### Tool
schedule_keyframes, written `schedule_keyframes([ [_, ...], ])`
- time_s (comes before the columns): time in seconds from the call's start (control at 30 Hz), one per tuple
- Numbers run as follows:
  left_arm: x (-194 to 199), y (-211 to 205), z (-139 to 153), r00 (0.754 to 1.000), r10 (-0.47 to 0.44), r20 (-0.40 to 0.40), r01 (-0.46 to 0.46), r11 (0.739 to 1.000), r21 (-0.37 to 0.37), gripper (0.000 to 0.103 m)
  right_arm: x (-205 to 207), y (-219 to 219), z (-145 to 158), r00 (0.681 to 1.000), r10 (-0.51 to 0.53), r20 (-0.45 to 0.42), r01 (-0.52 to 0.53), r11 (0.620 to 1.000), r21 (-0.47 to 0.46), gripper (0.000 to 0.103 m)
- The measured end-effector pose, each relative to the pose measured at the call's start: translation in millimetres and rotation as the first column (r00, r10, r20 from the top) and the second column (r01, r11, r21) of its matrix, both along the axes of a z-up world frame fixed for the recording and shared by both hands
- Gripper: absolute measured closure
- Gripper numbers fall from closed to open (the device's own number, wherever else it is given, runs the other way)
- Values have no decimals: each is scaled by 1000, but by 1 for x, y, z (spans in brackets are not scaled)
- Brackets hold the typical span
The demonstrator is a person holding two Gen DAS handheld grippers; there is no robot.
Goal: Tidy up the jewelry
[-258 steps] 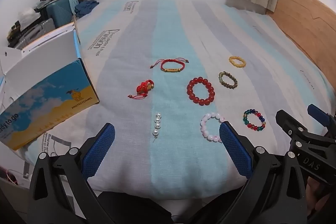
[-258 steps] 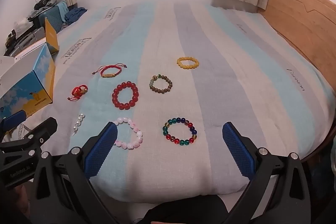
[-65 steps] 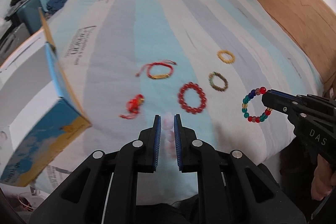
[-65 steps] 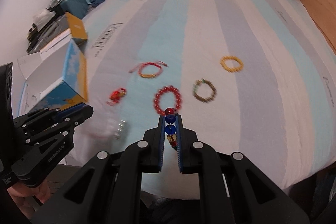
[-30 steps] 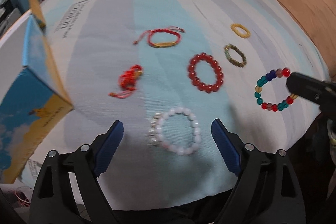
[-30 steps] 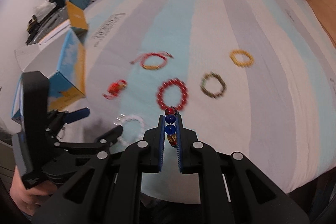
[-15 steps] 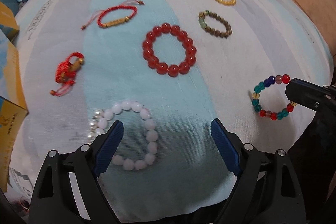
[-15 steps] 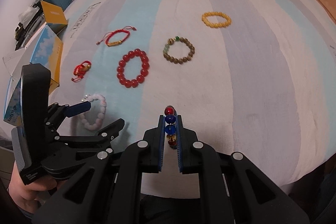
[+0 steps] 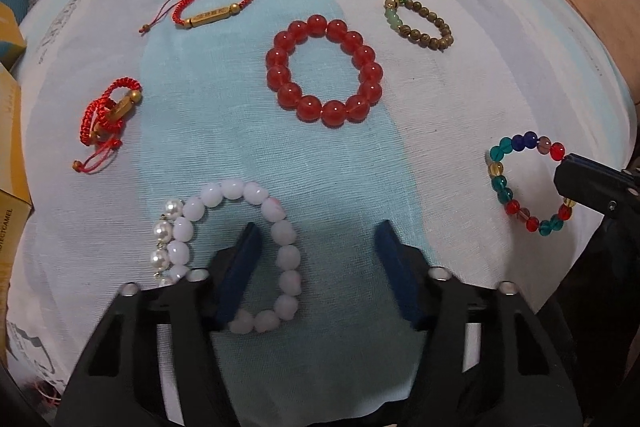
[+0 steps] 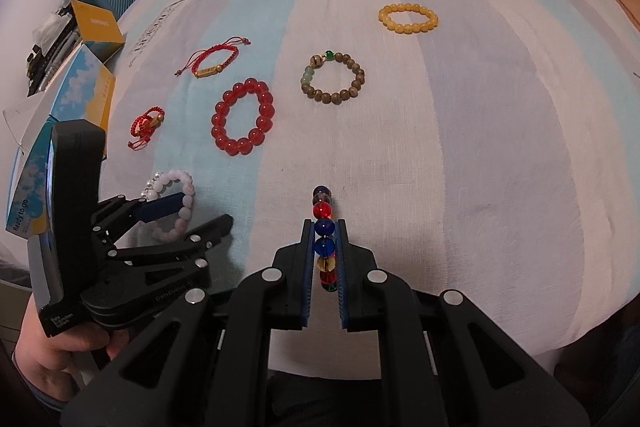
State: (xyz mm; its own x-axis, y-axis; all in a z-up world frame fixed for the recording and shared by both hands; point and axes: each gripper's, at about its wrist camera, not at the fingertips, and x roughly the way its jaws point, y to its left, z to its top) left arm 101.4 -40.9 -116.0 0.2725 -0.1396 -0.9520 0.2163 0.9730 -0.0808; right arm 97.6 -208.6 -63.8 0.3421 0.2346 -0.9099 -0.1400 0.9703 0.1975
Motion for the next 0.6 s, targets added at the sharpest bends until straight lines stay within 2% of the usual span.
schedule_keyframes([
  [0.03, -1, 1, 1, 1000, -4, 0, 4, 1000, -10, 58, 0, 1, 0, 1000, 1, 1, -1, 1000, 1, 94],
  [0.13, -3, 6, 3, 1000, -16, -2, 16, 999, -35, 77, 0, 2, 1, 1000, 4, 6, -4, 1000, 1, 94],
  [0.17, -3, 8, 4, 1000, -14, -3, 14, 998, -54, 89, 0, 3, 2, 1000, 5, 9, -5, 1000, 2, 94],
  [0.2, -3, 11, 5, 1000, -15, -5, 14, 997, -73, 92, -1, 4, 3, 1000, 5, 11, -5, 1000, 2, 94],
  [0.6, -9, 20, 41, 999, -15, 43, 19, 996, -91, 93, -4, 12, 24, 999, 10, 45, -10, 1000, 6, 94],
])
